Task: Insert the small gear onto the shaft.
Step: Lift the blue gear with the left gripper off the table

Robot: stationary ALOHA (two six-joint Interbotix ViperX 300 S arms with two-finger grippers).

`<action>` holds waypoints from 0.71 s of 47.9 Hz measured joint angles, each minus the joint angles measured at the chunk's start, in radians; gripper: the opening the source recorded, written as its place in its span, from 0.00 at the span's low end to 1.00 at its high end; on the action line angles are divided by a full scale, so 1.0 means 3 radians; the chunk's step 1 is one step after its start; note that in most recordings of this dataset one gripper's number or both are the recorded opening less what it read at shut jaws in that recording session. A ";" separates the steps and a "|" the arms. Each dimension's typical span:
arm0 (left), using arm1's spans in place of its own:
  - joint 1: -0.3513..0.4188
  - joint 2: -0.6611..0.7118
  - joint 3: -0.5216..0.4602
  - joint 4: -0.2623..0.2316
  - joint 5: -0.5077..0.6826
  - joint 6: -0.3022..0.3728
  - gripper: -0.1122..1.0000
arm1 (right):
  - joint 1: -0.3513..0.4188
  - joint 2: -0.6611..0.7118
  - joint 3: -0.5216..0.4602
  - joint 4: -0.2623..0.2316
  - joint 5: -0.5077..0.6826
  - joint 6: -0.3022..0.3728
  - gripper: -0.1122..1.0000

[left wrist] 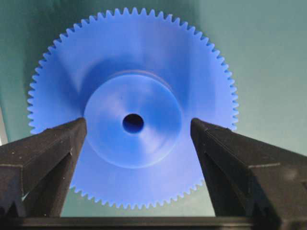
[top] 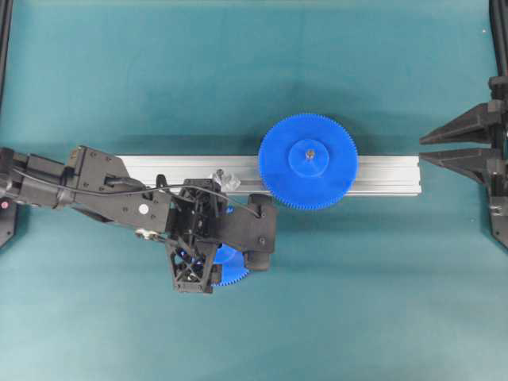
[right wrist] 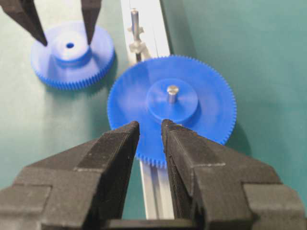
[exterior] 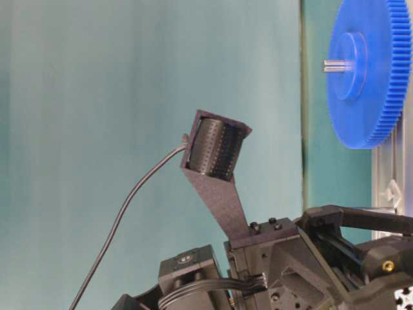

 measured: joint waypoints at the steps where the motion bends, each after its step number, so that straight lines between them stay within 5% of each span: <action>1: -0.0005 0.0000 0.0000 0.0000 0.0000 0.0000 0.90 | 0.0005 0.0000 0.0000 0.0000 -0.0005 0.0000 0.45; 34: 0.0066 0.0102 -0.0015 0.0000 -0.0020 0.0000 0.91 | 0.0005 -0.0005 0.0000 0.0000 0.0000 -0.0005 0.45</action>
